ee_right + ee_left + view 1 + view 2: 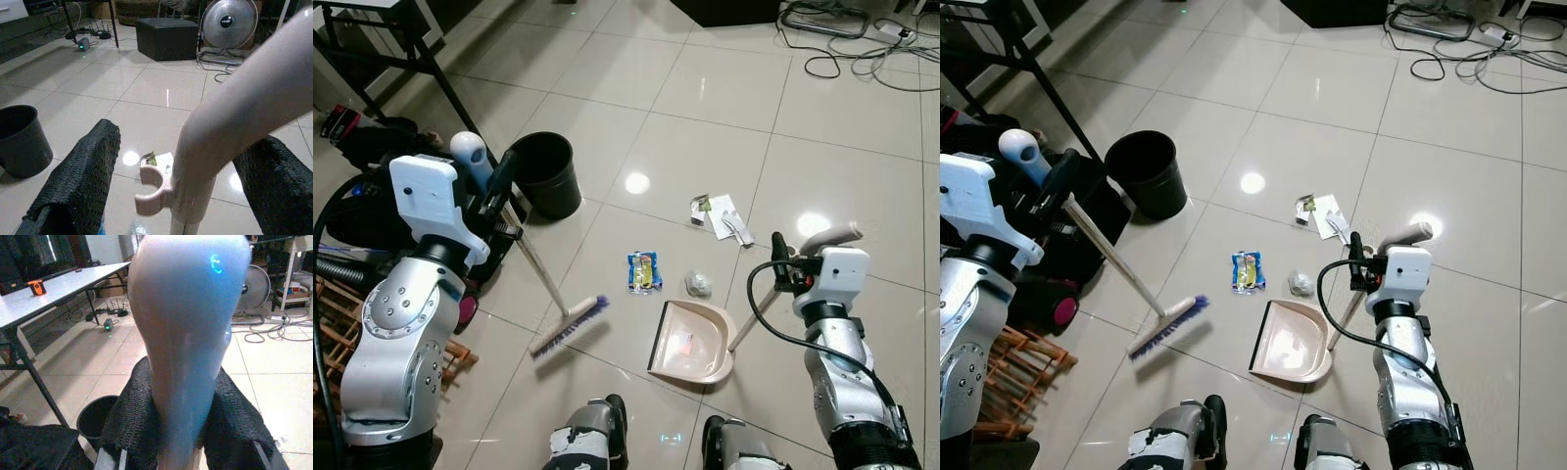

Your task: Sweep floor

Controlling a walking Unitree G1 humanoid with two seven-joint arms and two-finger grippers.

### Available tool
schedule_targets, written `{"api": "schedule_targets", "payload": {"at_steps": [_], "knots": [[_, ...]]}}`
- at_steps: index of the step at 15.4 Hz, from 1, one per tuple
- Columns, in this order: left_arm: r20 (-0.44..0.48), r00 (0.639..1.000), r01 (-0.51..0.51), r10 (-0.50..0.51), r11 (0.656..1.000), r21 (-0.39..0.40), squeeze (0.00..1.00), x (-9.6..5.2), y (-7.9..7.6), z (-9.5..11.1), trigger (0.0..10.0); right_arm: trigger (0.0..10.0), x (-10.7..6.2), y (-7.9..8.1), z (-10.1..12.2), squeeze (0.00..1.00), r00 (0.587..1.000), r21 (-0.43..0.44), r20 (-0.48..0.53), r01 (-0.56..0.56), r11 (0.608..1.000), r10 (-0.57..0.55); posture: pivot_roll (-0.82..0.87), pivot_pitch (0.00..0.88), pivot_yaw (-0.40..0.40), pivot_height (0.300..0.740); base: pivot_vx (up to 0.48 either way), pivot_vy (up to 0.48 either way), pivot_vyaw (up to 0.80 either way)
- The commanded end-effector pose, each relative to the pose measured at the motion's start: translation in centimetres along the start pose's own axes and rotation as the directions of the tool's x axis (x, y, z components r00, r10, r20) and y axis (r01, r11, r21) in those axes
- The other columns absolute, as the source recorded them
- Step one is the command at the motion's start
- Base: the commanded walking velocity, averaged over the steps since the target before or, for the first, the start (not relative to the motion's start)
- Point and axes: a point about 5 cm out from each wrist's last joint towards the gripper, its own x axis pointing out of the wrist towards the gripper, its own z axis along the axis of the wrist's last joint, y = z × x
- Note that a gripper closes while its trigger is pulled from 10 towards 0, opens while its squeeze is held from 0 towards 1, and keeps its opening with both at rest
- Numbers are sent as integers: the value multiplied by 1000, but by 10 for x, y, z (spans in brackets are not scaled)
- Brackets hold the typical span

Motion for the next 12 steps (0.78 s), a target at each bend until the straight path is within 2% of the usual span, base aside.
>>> {"api": "schedule_targets", "payload": {"at_steps": [1,5,10,12], "knots": [[45,999,-8,7,1000,29,0,0,4,8,10000,10000,2,-1,-1,0,1000,-4,-17,5,1000,-5,155,172,126,740,0,0,0],[44,999,-5,4,1000,30,0,0,4,8,10000,10000,9,-9,-1,0,999,3,-34,29,1000,-29,159,173,125,740,0,0,0],[46,999,3,-4,999,34,0,2,5,9,10000,10000,9,-5,-6,0,999,18,-50,15,1000,-14,166,172,134,740,0,0,0],[46,999,6,-8,999,35,0,2,5,9,10000,6824,8,-4,-7,0,999,24,-51,17,1000,-16,167,171,135,740,0,0,0]]}}
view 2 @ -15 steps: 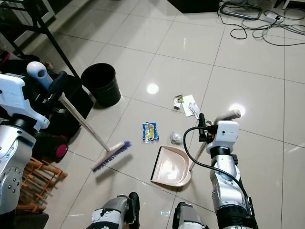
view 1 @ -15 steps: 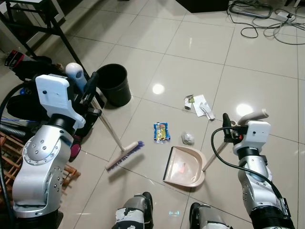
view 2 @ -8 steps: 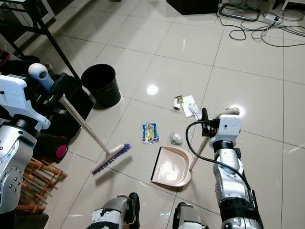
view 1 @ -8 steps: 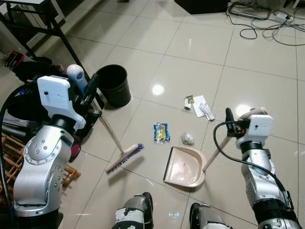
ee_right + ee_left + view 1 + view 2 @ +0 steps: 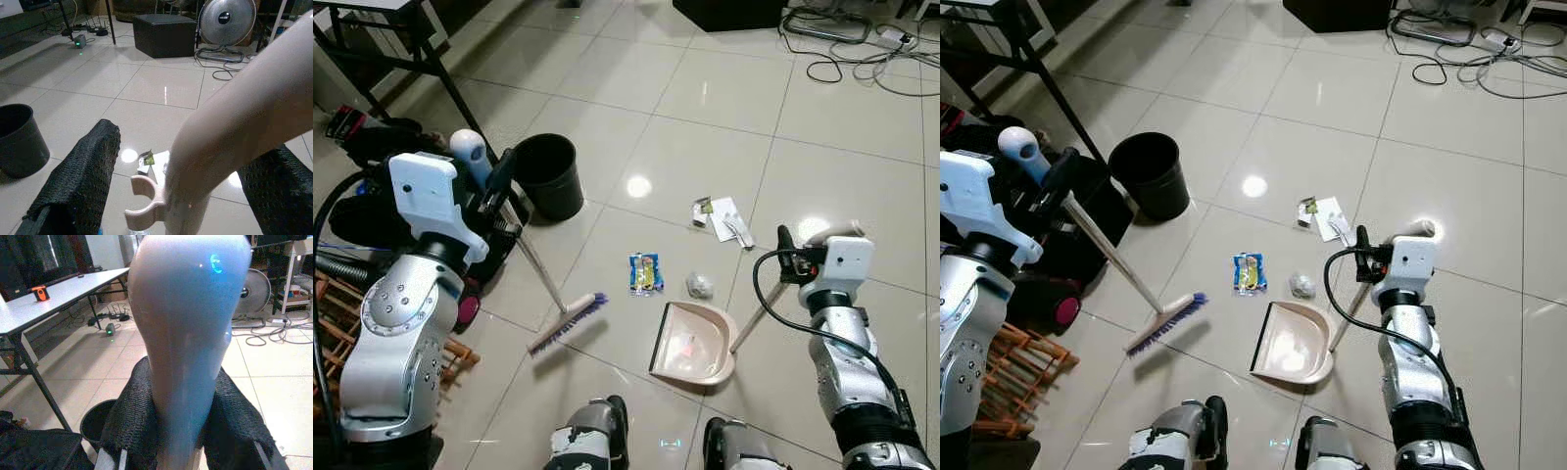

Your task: Sweep floor

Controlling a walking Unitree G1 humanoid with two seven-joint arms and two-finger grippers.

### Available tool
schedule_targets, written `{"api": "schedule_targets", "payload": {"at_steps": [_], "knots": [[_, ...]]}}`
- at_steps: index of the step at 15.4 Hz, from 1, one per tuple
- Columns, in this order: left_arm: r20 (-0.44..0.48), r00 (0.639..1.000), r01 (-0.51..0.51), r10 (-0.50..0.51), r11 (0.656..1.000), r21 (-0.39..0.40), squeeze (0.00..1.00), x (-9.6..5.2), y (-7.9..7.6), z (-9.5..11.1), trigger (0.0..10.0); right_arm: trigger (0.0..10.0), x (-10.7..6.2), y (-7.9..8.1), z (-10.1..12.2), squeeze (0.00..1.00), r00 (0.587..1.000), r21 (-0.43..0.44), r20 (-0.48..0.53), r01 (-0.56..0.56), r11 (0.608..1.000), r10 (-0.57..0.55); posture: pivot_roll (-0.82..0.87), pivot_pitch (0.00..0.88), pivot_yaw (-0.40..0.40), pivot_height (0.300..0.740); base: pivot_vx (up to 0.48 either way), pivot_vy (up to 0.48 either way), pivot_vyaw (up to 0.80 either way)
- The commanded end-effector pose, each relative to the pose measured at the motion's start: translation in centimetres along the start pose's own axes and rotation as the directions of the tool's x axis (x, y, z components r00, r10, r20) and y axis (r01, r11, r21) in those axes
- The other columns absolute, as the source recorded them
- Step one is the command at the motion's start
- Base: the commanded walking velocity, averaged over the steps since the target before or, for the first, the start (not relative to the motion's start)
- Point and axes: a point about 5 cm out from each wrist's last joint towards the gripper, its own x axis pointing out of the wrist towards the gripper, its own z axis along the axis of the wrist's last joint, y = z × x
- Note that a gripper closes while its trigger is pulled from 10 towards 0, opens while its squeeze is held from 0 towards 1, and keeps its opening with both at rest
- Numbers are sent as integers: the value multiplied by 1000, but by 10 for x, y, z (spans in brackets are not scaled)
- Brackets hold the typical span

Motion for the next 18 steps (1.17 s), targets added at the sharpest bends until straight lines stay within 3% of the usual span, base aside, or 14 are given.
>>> {"api": "schedule_targets", "payload": {"at_steps": [1,3,4,8,15,16,17,18], "knots": [[32,999,-4,3,1000,26,0,0,4,6,10000,4980,-3,2,-6,0,1000,12,-21,-3,1000,4,167,171,136,740,0,0,0],[32,999,-2,2,1000,23,0,0,4,6,10000,4627,-4,1,-7,0,1000,15,-21,0,1000,1,168,171,137,740,0,0,0],[31,1000,4,-4,1000,18,0,1,3,6,10000,3765,-4,1,-8,0,1000,21,-25,3,1000,-3,168,171,137,740,0,0,0],[30,999,12,-13,1000,12,0,1,2,5,10000,3804,-2,-3,-9,0,999,37,-31,31,999,-30,172,170,137,740,0,0,0],[26,999,18,-18,1000,11,0,1,2,5,10000,6157,3,-6,-5,0,1000,20,-16,18,1000,-18,175,172,138,740,0,0,0],[25,1000,18,-19,1000,12,0,1,2,5,10000,6000,3,-6,-5,0,1000,20,-15,16,1000,-16,175,172,138,740,0,0,0],[25,1000,18,-19,1000,12,0,1,2,5,10000,2627,3,-5,-5,0,1000,21,-17,13,1000,-12,176,171,138,740,0,0,0],[25,1000,18,-19,1000,12,0,1,2,4,10000,0,3,-5,-5,0,1000,23,-17,11,1000,-11,177,170,139,740,0,0,0]]}}
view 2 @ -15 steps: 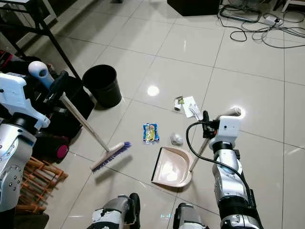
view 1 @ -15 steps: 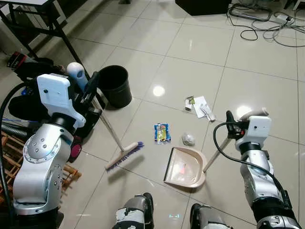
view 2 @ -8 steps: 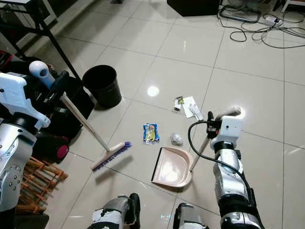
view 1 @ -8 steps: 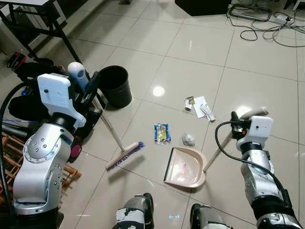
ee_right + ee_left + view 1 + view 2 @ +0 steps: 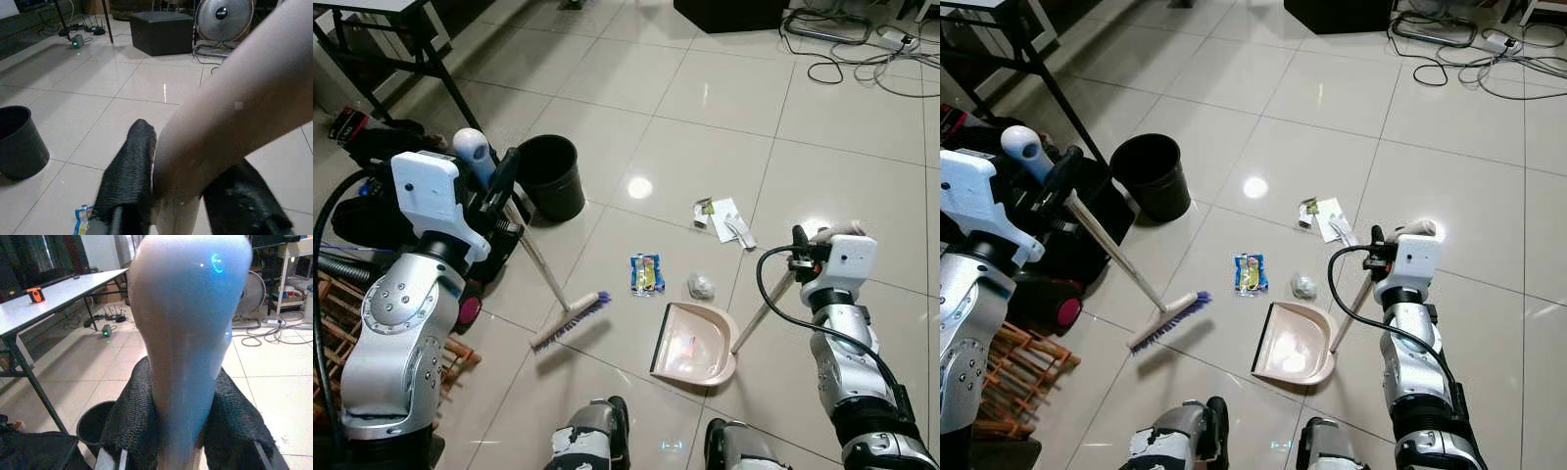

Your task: Sweep floor

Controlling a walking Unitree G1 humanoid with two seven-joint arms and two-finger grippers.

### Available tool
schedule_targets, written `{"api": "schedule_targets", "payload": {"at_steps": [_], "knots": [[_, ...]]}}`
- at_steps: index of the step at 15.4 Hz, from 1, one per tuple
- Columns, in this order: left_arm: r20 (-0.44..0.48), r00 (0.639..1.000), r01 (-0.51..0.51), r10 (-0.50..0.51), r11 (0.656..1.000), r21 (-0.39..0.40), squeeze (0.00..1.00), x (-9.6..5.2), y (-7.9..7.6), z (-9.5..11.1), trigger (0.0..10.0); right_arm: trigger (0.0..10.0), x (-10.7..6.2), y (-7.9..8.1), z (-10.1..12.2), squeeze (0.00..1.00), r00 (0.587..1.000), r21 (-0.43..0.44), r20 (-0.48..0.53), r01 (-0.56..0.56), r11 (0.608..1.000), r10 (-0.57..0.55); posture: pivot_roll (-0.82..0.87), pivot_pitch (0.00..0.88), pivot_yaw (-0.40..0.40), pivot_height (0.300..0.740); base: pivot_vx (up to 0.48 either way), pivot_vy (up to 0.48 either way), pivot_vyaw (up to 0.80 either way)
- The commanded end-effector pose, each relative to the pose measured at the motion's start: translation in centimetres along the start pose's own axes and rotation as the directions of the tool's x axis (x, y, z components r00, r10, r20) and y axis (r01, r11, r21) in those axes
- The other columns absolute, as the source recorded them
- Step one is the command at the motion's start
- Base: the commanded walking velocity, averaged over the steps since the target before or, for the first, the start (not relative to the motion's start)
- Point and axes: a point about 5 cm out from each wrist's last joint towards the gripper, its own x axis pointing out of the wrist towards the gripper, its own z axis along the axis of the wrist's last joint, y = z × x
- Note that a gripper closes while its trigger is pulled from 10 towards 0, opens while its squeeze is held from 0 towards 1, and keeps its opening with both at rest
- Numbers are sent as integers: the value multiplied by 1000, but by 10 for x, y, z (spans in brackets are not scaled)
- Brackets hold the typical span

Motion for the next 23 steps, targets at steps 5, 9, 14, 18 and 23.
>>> {"api": "schedule_targets", "payload": {"at_steps": [5,9,14,18,23], "knots": [[26,1000,11,-11,1000,18,0,1,1,6,10000,0,-1,3,-3,0,1000,15,0,-10,1000,10,177,164,139,740,0,0,0],[11,1000,8,-8,1000,4,0,4,-3,-1,10000,0,2,2,3,0,1000,15,21,-2,1000,2,138,146,124,740,0,0,0],[-170,984,-52,48,998,-19,0,14,-8,-32,10000,0,3,9,53,0,989,53,145,-6,999,-1,37,111,64,740,0,0,0],[-177,984,-15,16,1000,10,0,20,-15,-40,10000,0,-1,13,84,0,988,59,155,-2,998,-7,1,23,30,740,0,0,0],[-147,989,-24,21,1000,-16,0,18,-21,-42,10000,10000,-10,17,105,0,997,-39,74,-32,999,35,-7,0,-34,740,0,0,0]]}}
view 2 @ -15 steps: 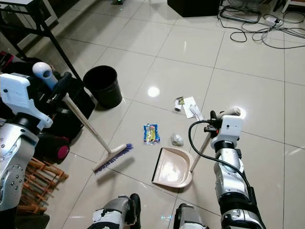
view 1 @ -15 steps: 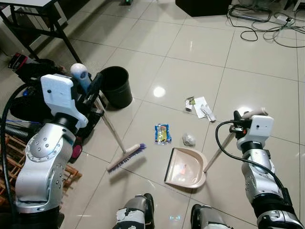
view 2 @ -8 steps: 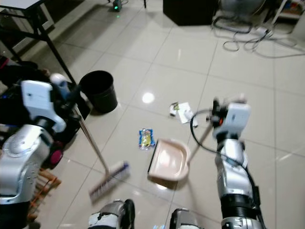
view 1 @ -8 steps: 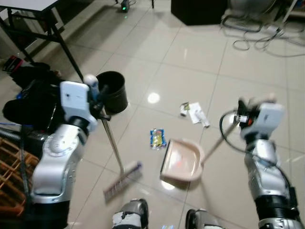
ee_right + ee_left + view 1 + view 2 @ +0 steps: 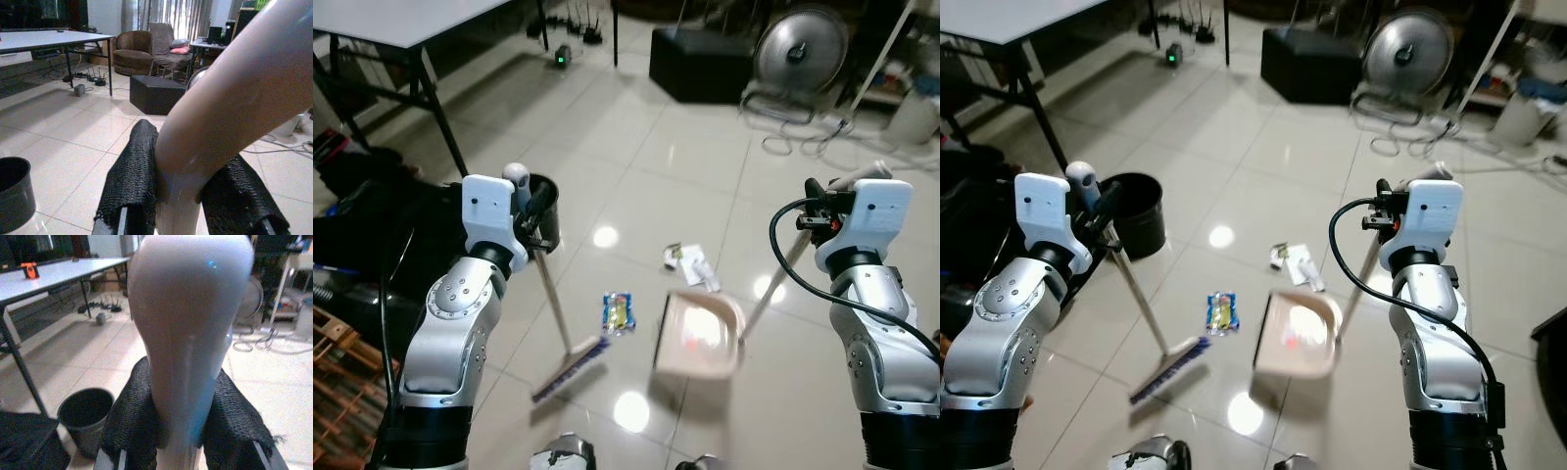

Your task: Sweep floor

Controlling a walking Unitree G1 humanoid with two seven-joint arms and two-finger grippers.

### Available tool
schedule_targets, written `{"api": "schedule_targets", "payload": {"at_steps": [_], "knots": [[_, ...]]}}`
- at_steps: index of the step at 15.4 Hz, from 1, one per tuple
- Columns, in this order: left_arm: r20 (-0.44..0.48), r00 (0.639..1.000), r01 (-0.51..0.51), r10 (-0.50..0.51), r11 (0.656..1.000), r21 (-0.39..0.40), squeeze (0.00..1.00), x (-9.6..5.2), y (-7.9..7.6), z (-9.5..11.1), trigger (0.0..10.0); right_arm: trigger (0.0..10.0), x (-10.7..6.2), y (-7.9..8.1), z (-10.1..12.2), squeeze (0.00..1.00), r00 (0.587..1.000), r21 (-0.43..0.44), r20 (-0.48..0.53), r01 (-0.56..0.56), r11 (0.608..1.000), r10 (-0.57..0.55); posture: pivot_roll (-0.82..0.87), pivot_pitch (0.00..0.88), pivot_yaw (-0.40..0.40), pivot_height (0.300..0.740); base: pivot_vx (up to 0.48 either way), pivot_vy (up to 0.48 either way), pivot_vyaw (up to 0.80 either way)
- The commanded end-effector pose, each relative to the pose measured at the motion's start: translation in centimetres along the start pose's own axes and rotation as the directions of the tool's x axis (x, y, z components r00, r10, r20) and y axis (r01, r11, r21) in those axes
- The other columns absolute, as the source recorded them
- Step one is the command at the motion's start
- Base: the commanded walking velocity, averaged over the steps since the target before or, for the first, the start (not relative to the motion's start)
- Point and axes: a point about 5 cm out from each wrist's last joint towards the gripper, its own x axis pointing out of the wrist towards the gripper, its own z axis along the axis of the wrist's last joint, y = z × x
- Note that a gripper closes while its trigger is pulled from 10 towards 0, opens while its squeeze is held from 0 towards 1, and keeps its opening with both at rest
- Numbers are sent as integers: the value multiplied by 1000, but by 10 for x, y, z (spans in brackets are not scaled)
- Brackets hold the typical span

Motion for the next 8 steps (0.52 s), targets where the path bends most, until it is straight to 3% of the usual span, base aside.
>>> {"api": "schedule_targets", "payload": {"at_steps": [1,5,8], "knots": [[38,999,16,-16,1000,10,0,-3,-4,5,10000,10000,-3,-2,8,0,1000,-12,26,1,1000,-1,-5,0,-35,740,0,0,0],[101,993,-66,61,997,49,0,-10,-2,13,10000,10000,-8,5,14,0,1000,54,21,-5,999,4,17,14,-18,740,0,0,0],[103,994,-33,27,998,52,0,-11,-9,14,10000,10000,-9,13,12,0,999,48,-5,-37,998,37,0,22,-11,740,330,0,-317]]}}
